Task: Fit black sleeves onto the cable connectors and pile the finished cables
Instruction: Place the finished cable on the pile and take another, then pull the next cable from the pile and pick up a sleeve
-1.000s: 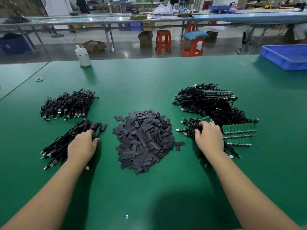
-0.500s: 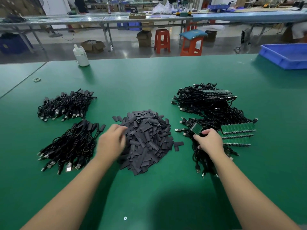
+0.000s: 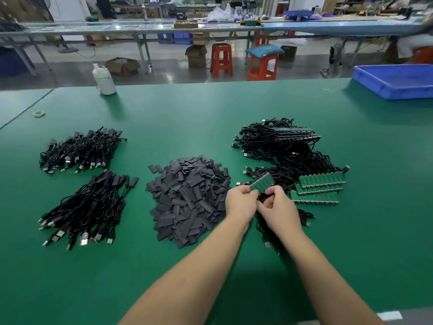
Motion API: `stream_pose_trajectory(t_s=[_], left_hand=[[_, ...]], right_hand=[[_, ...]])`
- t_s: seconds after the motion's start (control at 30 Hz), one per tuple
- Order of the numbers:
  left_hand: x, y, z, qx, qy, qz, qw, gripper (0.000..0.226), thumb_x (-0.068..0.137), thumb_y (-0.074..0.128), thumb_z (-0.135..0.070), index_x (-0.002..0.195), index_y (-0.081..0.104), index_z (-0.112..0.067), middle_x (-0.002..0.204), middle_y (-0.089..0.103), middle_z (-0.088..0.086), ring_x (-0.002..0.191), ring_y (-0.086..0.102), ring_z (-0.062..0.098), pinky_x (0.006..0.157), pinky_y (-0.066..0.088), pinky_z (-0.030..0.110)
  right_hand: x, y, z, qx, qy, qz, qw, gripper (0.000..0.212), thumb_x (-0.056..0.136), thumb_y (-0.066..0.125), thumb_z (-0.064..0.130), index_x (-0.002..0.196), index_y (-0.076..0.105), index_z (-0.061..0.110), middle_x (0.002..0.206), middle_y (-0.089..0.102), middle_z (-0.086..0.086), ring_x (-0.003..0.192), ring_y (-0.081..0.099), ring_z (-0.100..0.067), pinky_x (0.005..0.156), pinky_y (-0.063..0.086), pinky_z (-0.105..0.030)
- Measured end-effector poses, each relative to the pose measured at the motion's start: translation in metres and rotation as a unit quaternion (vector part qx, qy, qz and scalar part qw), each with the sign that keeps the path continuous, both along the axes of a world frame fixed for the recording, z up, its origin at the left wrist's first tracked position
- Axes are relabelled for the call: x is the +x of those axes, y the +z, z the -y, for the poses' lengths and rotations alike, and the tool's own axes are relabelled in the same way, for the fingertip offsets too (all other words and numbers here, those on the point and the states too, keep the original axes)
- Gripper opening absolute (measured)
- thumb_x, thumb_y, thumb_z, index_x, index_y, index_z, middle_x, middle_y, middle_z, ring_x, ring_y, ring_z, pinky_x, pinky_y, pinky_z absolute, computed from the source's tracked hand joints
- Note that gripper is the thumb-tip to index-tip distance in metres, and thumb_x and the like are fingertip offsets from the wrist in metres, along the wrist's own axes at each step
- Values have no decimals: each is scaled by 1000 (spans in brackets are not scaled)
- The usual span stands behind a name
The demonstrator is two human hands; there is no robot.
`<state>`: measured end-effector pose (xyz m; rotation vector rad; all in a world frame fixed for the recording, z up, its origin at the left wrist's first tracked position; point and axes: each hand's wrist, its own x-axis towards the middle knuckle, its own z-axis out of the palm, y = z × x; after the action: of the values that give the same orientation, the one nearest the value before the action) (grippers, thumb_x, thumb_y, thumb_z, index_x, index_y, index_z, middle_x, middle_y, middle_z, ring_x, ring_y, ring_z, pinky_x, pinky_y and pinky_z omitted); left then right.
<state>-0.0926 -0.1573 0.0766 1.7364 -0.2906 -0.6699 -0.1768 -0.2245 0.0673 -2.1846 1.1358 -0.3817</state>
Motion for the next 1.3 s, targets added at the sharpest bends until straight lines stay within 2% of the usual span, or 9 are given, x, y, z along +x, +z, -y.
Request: stream_pose_trajectory(t_s=[0.1,0.17,0.23,0.37,0.6,0.73,0.93,1.13,1.3], left_hand=[[7,0,-6,-18,-38,-5,999,37,89,65,-8,58,46,-18,58,47,1,60,42,14,61,34,29],[10,4,-12,-39,-89,-4,995,25,92,64,-7,69,54,-11,70,58,11,65,53,16,67,40,30],[10,10,-15,-45,-149,26,987,22,94,63,-7,72,58,-10,72,66,8,54,53,6,58,41,21],[7,18,-14,3,-163,125,979,11,92,66,-15,82,71,-14,70,70,-1,45,43,-2,51,35,21],[-5,27,-8,29,-80,140,987,11,86,71,-26,78,74,-18,68,72,-2,49,49,2,55,41,26],[-11,32,-3,58,-59,183,980,11,85,71,-28,77,73,-21,61,62,-8,58,52,11,61,46,27],[-15,34,1,101,-37,216,971,17,86,69,-29,74,72,-19,70,69,1,70,62,24,64,49,30],[-18,34,4,135,-16,225,965,42,86,67,-32,51,50,-15,50,49,-3,51,42,18,48,32,28],[-6,34,-5,59,-8,186,981,24,89,67,-30,72,67,-13,68,70,-1,63,63,10,62,49,28]], right_hand=[[-13,14,5,-194,0,7,981,34,86,71,39,113,59,21,108,58,4,104,54,-20,80,46,-34],[-17,29,15,-232,15,40,972,50,86,72,41,127,57,17,127,56,-1,123,46,-24,102,41,-39],[-15,44,23,-229,80,16,970,50,88,70,42,132,60,21,133,59,1,133,41,-26,112,34,-44],[-7,62,25,-191,146,-55,969,18,93,63,41,104,74,32,101,73,7,106,58,-20,82,49,-36],[-1,71,25,-173,89,-64,979,14,92,63,39,92,77,35,87,73,5,83,63,-19,67,49,-30],[-1,71,24,-177,71,-53,980,15,93,63,36,92,78,33,88,72,1,85,63,-21,70,51,-32],[0,67,22,-184,58,-35,981,16,94,63,33,95,79,30,88,73,-2,94,61,-21,76,51,-34],[1,65,21,-206,41,-51,976,18,95,62,33,95,79,27,86,74,-1,91,63,-23,75,53,-35],[-3,64,35,-217,23,-21,976,19,95,62,40,102,77,29,90,60,-5,86,57,-25,72,44,-33]])
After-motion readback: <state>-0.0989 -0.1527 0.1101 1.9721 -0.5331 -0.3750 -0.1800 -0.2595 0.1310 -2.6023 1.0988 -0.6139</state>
